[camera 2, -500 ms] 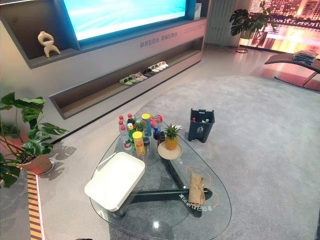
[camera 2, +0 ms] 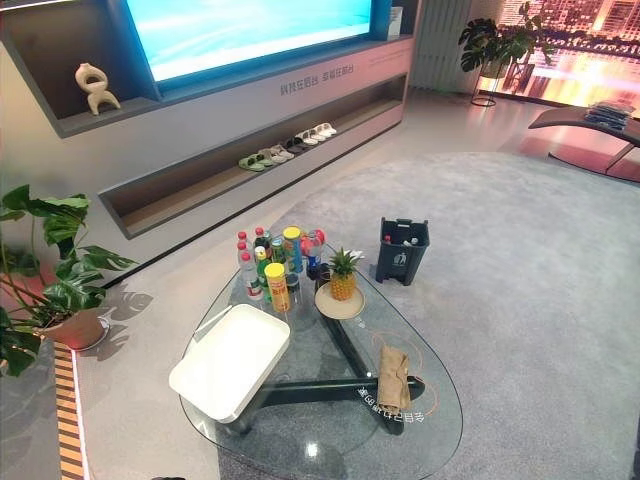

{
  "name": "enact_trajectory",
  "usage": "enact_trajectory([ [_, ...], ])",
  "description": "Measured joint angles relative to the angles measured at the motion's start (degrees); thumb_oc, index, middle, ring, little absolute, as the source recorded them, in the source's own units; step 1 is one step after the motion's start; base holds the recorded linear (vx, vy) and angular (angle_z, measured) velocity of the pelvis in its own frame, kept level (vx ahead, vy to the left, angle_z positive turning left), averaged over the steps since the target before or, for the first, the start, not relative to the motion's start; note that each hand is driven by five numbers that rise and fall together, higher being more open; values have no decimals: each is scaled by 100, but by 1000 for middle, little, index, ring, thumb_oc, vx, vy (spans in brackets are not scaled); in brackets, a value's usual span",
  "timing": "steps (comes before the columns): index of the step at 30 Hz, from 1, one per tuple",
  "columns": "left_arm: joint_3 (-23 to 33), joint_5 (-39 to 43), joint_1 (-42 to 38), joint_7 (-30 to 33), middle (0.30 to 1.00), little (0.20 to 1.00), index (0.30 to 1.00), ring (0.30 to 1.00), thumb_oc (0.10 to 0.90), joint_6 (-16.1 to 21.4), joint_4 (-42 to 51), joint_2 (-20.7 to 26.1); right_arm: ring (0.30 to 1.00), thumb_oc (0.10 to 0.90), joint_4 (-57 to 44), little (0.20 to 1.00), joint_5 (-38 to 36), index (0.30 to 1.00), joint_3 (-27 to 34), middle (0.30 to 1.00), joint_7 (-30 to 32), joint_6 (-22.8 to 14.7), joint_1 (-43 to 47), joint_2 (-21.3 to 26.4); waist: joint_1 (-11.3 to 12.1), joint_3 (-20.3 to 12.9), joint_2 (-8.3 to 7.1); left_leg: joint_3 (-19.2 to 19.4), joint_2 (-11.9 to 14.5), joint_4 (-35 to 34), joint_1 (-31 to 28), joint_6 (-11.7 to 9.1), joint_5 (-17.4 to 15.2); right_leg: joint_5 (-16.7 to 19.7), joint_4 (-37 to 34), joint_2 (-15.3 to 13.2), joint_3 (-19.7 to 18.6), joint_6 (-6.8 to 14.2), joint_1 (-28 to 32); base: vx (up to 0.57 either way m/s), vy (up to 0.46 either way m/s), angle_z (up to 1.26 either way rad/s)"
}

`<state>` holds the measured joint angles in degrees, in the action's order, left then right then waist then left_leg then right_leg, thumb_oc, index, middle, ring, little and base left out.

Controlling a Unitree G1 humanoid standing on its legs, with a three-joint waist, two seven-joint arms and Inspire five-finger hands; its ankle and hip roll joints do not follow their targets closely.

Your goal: Wipe the table with a cloth and put it in the basket.

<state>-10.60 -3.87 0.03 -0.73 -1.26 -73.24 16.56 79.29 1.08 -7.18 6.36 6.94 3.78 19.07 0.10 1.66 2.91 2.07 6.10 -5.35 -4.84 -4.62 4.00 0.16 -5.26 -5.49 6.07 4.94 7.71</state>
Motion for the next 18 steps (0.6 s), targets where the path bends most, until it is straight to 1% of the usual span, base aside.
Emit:
enact_trajectory([
  [14, 4, 1, 2, -3, 900, 900, 900, 900, 800, 4, -1, 0, 900, 800, 13, 900, 0, 900, 18, 900, 10, 2, 1, 13, 14, 10, -17, -4, 3, 0, 3, 0, -1, -3, 0, 4, 4, -1, 1, 6, -2, 0],
  [17, 5, 1, 3, -1, 900, 900, 900, 900, 800, 7, -2, 0, 900, 800, 14, 900, 1, 900, 23, 900, 10, 2, 0, 18, 24, 16, -28, -4, 4, 0, 3, 0, -1, -4, 0, 5, 4, 1, 1, 97, -38, 0],
  [18, 9, -1, 20, 3, 900, 900, 900, 900, 800, 27, -1, 13, 900, 800, 22, 900, 7, 900, 41, 900, 15, -2, -8, 35, 33, 20, -33, -5, 13, 0, 11, -26, -19, -26, 0, 8, 2, 30, -4, 120, -32, -1],
])
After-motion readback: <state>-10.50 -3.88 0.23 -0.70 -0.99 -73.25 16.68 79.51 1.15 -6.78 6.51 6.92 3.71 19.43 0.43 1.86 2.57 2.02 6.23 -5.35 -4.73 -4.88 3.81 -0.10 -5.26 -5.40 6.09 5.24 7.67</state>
